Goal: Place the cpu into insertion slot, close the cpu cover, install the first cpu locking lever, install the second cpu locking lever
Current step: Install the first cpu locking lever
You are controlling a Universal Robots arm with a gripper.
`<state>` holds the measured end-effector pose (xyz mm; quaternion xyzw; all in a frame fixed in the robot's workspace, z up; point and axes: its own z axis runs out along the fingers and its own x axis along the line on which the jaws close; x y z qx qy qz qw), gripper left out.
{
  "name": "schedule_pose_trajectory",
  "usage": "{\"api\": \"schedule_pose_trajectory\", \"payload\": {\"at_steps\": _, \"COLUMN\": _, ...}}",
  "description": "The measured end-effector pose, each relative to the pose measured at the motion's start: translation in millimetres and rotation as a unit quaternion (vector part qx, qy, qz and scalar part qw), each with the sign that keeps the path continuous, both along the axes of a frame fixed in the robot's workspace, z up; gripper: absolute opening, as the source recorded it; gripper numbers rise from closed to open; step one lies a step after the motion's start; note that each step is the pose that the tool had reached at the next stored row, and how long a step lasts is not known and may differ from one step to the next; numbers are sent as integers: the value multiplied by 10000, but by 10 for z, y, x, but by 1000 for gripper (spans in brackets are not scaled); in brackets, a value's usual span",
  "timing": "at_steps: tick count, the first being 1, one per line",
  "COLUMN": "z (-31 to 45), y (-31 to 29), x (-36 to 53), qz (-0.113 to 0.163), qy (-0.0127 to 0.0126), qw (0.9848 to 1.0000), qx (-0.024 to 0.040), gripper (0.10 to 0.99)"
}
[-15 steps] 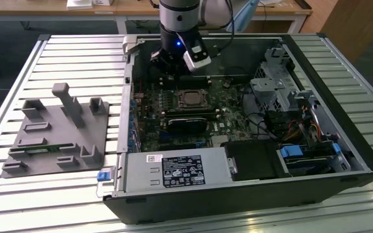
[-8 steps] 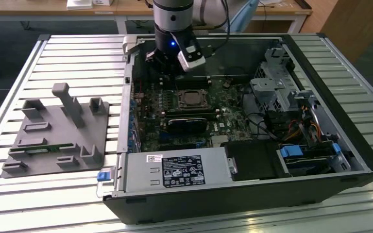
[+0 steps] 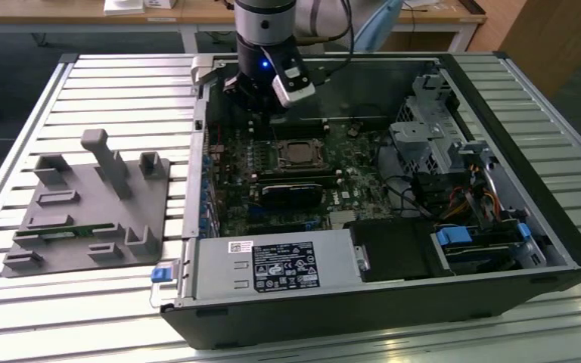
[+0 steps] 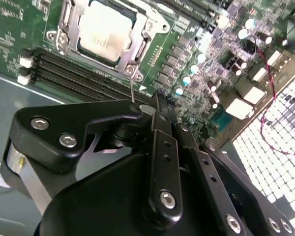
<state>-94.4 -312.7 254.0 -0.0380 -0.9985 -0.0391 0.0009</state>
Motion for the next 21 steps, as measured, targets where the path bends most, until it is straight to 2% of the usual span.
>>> {"api": "schedule_pose_trajectory", "payload": {"at_steps": 9, "z": -2, "y": 105, "x": -19, "qz": 64, "qy": -1, "qw": 10000, "qx": 1, "gripper": 106}}
{"api": "schedule_pose_trajectory", "payload": {"at_steps": 13, "z": -3, "y": 121, "x": -11, "qz": 105, "qy": -1, "qw": 9999, "qx": 0, "gripper": 106}}
{"api": "schedule_pose_trajectory", "payload": {"at_steps": 18, "z": -3, "y": 122, "x": 99, "qz": 114, "qy": -1, "qw": 9999, "qx": 0, "gripper": 106}}
{"api": "schedule_pose_trajectory", "payload": {"at_steps": 21, "z": -4, "y": 122, "x": 226, "qz": 115, "qy": -1, "qw": 9999, "qx": 1, "gripper": 106}}
